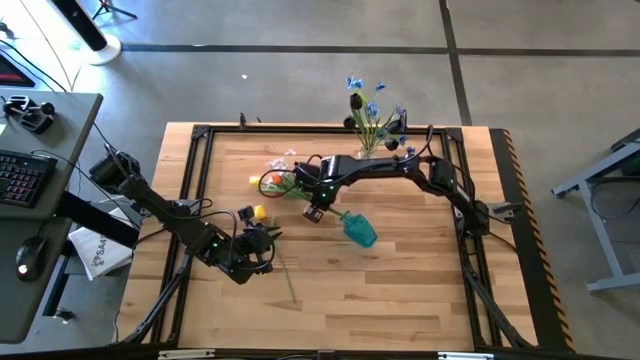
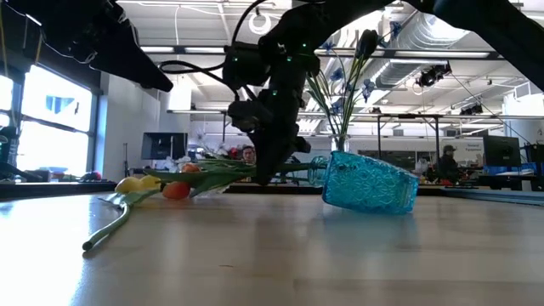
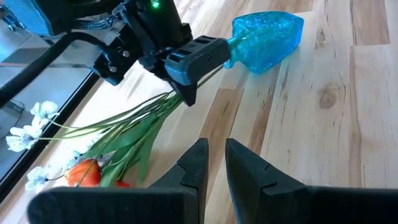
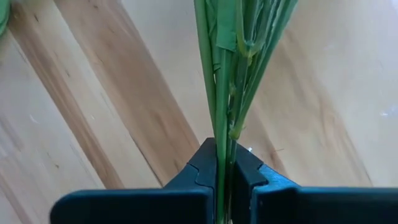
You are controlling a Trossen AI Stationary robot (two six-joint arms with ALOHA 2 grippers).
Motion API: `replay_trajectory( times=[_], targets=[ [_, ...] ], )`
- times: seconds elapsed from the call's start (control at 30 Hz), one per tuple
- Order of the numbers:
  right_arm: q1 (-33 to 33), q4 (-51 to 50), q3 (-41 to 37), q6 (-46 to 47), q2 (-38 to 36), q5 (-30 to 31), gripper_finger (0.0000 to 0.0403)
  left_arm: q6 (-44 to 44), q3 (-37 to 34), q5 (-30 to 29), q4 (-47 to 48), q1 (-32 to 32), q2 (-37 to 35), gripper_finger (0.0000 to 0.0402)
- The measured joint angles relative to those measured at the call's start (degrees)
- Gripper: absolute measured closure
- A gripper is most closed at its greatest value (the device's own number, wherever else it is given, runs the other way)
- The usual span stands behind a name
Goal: Sort flowers into vase by color
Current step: Put the yellow tulip into the blue flower vase
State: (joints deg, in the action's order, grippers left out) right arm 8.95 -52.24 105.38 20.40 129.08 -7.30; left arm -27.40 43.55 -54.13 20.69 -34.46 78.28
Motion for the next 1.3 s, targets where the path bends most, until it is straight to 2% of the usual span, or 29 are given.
replay_trajectory(
  times=[0.8, 0.93, 1.17, 1.3],
  targets=[
    [-3.17, -8.14, -0.48, -2.49, -0.28, 0.09, 0.0395, -0.87, 0.04, 1.29, 0.42, 1.39, 0.24, 0.0358],
    [-3.19, -8.20, -0.48, -2.90, -0.28, 0.43, 0.0363, -0.55, 0.04, 1.40, 0.39, 1.73, 1.17, 0.0358],
    [-3.19, -8.24, -0.48, -3.45, -0.28, 0.66, 0.0269, -0.34, 0.04, 2.48, 0.17, 1.86, 2.73, 0.0358],
    [-3.18, -8.42, -0.48, -3.57, -0.28, 0.03, 0.0228, 0.90, 0.04, 3.10, 0.03, 1.86, 2.73, 0.0358]
  ],
)
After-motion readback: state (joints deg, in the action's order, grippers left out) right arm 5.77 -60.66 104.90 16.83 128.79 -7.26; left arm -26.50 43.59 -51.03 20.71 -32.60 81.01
